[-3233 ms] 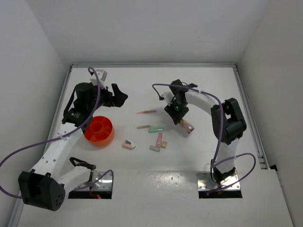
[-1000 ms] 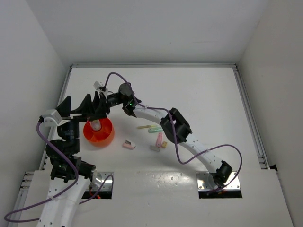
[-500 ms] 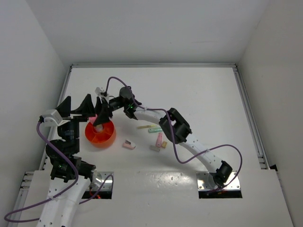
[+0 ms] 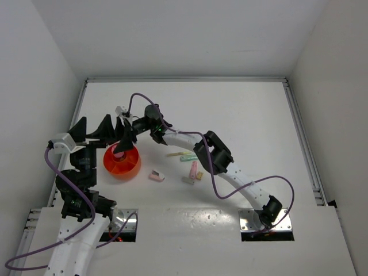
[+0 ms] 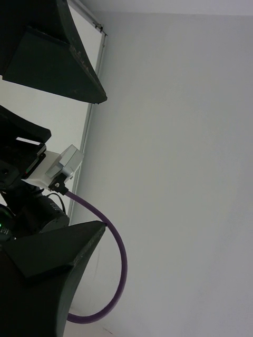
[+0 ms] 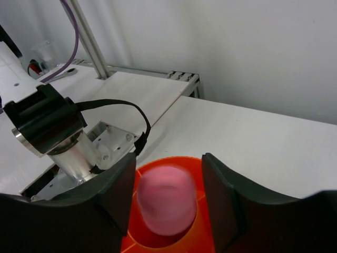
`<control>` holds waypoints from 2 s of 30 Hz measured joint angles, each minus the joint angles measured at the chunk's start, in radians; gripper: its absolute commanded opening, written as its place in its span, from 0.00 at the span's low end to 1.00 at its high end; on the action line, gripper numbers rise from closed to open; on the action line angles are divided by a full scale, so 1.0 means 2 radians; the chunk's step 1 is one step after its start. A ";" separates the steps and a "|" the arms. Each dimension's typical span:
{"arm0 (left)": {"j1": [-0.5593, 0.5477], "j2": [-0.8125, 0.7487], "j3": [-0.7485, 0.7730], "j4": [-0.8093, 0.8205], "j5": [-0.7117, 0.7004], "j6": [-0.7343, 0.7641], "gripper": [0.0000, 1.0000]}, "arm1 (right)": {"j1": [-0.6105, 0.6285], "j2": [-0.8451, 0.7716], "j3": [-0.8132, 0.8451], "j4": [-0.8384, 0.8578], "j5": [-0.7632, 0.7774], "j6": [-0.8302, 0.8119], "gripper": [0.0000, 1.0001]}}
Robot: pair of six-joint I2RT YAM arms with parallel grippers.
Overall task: Sort the stationery into containers
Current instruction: Place the stationery in the storage box, then pick up the pen from the center of the board.
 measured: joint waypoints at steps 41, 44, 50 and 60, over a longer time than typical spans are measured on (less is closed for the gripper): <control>0.002 0.261 0.162 -0.197 0.175 0.011 0.96 | -0.126 -0.144 -0.082 -0.877 0.477 -0.752 0.57; 0.002 0.242 0.162 -0.192 0.173 0.012 0.96 | -0.119 -0.138 -0.068 -0.877 0.477 -0.765 0.57; 0.002 0.241 0.162 -0.191 0.174 0.012 0.96 | -0.117 -0.136 -0.070 -0.872 0.473 -0.772 0.57; 0.002 0.243 0.162 -0.191 0.175 0.012 0.96 | -0.110 -0.110 -0.025 -0.873 0.431 -0.773 0.54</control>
